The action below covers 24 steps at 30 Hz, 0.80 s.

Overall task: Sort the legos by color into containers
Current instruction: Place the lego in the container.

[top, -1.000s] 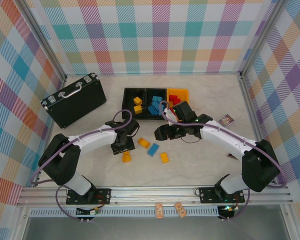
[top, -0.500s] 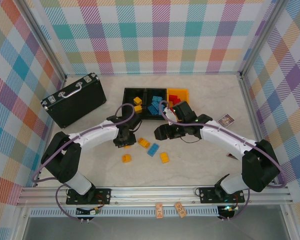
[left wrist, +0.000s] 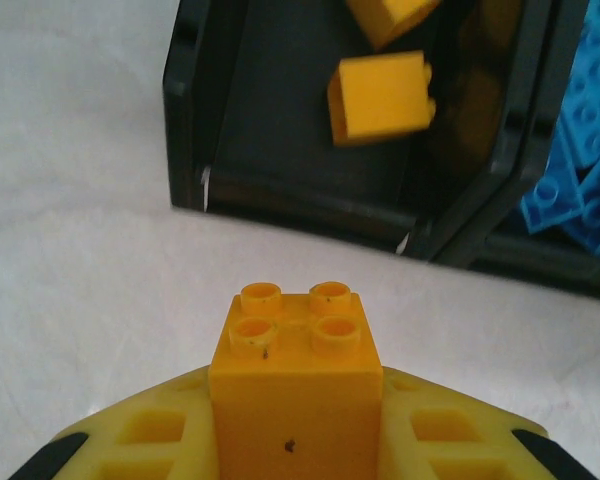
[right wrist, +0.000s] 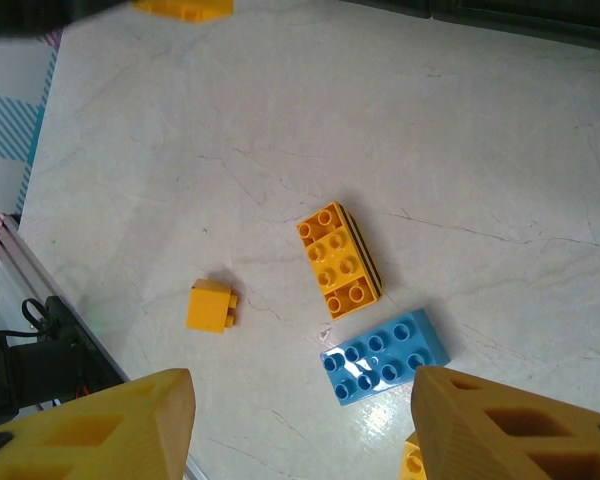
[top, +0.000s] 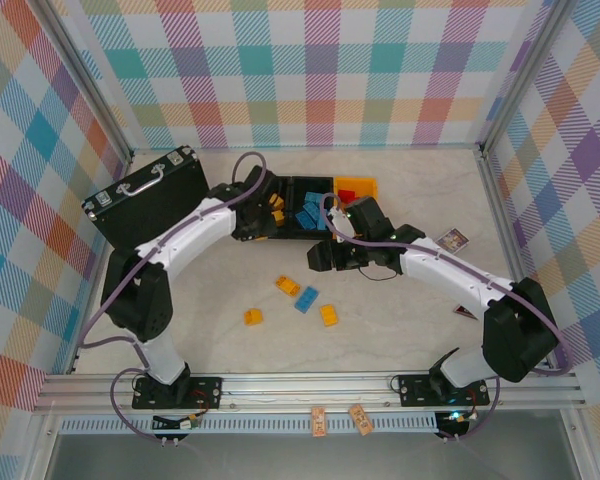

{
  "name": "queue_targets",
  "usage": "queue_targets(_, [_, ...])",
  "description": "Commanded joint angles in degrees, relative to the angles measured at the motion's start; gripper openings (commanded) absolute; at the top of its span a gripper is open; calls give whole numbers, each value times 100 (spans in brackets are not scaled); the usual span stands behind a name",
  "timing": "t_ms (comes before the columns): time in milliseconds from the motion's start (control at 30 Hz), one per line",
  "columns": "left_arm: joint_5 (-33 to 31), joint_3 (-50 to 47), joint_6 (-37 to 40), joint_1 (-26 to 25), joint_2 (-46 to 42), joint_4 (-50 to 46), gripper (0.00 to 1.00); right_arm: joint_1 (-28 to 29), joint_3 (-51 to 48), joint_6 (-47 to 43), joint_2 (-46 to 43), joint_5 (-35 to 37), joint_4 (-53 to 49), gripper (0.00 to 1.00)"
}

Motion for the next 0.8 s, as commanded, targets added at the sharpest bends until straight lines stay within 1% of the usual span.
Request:
queue_targets(0, [-55, 501, 355, 217, 327, -170, 17, -21, 86, 119, -46, 102, 62, 59])
queue_targets(200, [10, 1181, 541, 418, 1046, -173, 17, -25, -67, 184, -192, 238, 24, 59])
queue_targets(367, [55, 1708, 664, 459, 1642, -282, 17, -23, -120, 224, -254, 345, -27, 59])
queue_targets(467, [43, 1867, 665, 464, 1847, -340, 18, -24, -155, 254, -293, 400, -22, 59])
queue_targets(700, [-58, 1890, 630, 466, 1973, -382, 24, -25, -257, 308, -346, 463, 14, 59])
queue_targets(733, [-93, 1889, 626, 461, 1978, -394, 26, -25, -262, 308, -346, 476, 22, 59])
queue_targets(767, [-103, 1888, 629, 467, 1990, -396, 32, -25, -270, 313, -341, 480, 28, 59])
